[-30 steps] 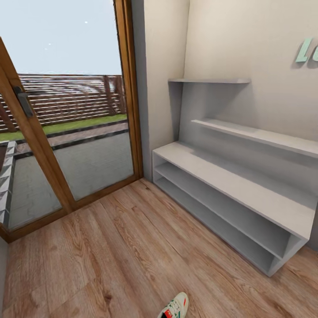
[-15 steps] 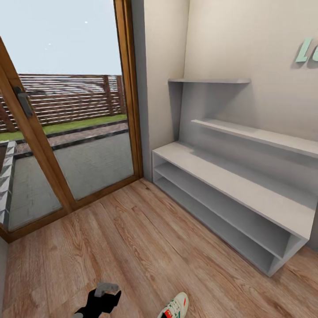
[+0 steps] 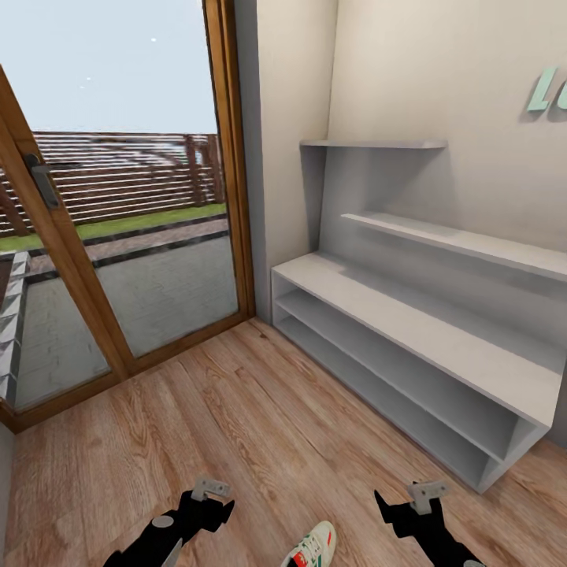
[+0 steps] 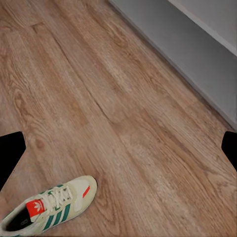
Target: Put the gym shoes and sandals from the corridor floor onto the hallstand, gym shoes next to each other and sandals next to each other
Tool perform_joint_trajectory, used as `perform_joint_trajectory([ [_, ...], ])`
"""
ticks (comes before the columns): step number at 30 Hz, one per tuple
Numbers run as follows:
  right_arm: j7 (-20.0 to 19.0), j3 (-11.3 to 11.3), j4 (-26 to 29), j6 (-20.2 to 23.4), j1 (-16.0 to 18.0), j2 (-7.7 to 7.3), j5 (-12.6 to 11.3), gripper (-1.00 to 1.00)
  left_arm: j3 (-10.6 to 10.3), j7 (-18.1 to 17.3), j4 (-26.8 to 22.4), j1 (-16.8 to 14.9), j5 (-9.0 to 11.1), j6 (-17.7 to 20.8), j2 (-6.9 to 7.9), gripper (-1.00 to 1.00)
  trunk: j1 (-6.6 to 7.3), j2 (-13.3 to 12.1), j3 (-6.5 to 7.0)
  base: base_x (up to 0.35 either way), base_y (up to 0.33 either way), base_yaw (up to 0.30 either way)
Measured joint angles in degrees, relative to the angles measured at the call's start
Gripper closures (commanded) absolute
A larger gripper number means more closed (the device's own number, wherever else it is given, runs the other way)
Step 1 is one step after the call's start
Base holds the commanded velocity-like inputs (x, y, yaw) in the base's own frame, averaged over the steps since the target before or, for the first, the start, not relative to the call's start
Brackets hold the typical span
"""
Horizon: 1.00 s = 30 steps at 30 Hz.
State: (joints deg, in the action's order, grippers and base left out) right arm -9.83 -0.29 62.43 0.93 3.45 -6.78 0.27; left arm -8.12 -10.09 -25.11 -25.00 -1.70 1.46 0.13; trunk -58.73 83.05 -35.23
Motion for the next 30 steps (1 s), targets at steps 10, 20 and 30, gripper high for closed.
perform_joint_trajectory([
  [10, -2.2, -0.3, 0.4, 0.8, 0.0, -1.64, 0.7, -1.00, -0.4, -0.3, -0.1, 0.3, 0.0, -0.1, -0.02, -1.00, 0.00, 0.0, 0.00, 0.000, 0.000, 0.000],
  [20, -2.5, -0.4, 0.9, 0.9, 0.0, -2.42, 0.9, -1.00, -0.9, -0.5, -0.2, 0.4, 0.0, -0.1, -0.01, -1.00, 0.00, 0.0, 0.00, 0.000, 0.000, -0.057],
  [30, -2.6, -0.1, 1.2, 0.9, 0.0, -2.52, 0.9, -1.00, -2.1, -0.6, -0.2, 0.4, 0.0, -0.1, -0.05, -1.00, 0.00, 0.0, 0.00, 0.000, 0.000, -0.249],
])
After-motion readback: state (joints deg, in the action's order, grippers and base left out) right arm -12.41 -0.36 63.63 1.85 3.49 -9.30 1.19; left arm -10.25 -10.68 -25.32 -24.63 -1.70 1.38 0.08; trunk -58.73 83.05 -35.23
